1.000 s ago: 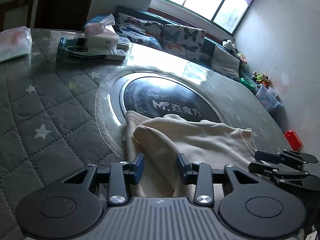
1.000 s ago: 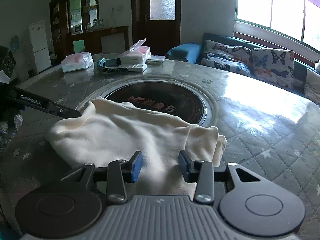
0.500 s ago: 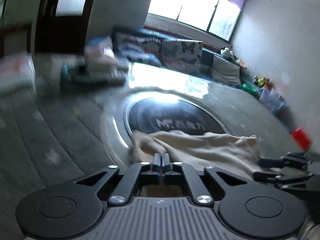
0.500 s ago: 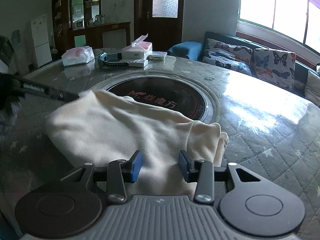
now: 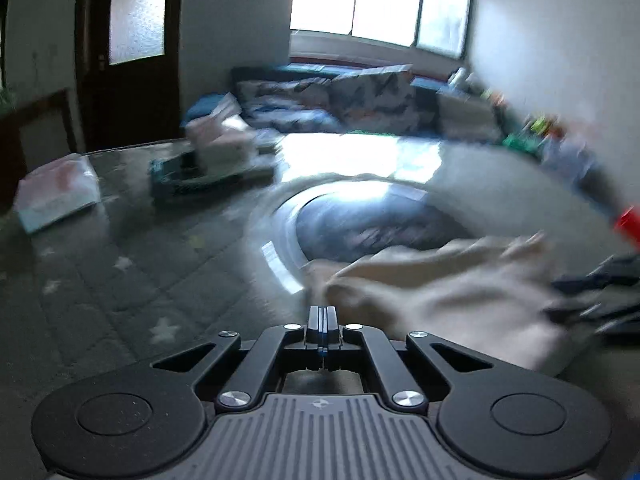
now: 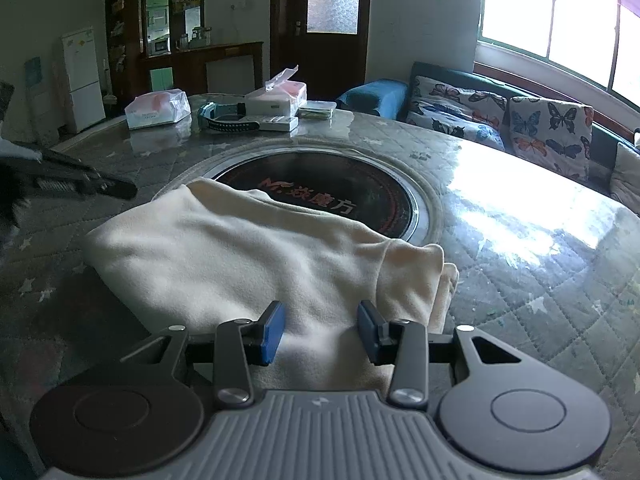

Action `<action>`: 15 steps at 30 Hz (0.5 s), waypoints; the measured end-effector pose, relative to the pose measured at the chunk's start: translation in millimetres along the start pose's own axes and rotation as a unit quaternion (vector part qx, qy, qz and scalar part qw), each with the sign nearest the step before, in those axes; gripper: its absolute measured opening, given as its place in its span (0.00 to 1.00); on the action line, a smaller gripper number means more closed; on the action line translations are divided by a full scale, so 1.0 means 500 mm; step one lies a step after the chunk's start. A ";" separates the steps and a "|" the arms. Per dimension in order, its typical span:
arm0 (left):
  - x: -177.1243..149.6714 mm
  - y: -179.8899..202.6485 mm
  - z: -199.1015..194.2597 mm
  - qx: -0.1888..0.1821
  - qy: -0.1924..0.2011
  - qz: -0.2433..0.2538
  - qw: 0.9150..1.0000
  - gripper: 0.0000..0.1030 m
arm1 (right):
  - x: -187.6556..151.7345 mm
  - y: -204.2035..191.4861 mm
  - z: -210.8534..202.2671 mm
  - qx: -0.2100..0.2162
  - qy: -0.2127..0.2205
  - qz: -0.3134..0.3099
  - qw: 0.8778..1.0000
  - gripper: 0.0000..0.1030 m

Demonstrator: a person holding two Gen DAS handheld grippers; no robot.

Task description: Fold clothes

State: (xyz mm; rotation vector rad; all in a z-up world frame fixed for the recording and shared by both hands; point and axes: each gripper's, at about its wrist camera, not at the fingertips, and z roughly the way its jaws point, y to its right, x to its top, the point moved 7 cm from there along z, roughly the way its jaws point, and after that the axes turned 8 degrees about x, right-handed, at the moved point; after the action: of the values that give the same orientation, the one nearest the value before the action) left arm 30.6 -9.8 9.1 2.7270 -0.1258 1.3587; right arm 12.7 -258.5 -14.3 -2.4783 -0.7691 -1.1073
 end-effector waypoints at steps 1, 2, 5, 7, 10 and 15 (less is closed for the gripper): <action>0.007 0.016 -0.013 -0.020 0.005 -0.001 1.000 0.01 | 0.002 -0.001 -0.001 0.000 0.001 -0.001 1.000 0.41; 0.009 0.032 -0.020 -0.040 0.007 0.001 0.999 0.02 | 0.004 -0.003 -0.001 0.000 0.002 -0.002 1.000 0.41; 0.001 0.077 -0.025 -0.076 0.003 0.018 0.997 0.03 | 0.008 -0.007 -0.004 0.000 0.008 -0.003 1.000 0.44; -0.017 0.092 -0.009 -0.067 -0.013 0.034 0.997 0.03 | 0.009 -0.009 -0.006 0.001 0.010 -0.002 1.000 0.45; -0.049 0.078 0.017 -0.041 -0.040 0.040 0.998 0.04 | 0.005 -0.009 -0.005 0.001 0.009 0.000 1.000 0.45; -0.061 0.036 0.022 -0.033 -0.046 0.018 0.998 0.04 | -0.006 -0.004 0.000 0.003 0.002 0.002 1.000 0.45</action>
State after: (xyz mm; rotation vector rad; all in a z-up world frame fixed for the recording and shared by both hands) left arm 18.9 -28.2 -21.2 2.7452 -0.2229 1.2160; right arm 9.7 -258.0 -16.5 -2.4721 -0.7642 -1.1064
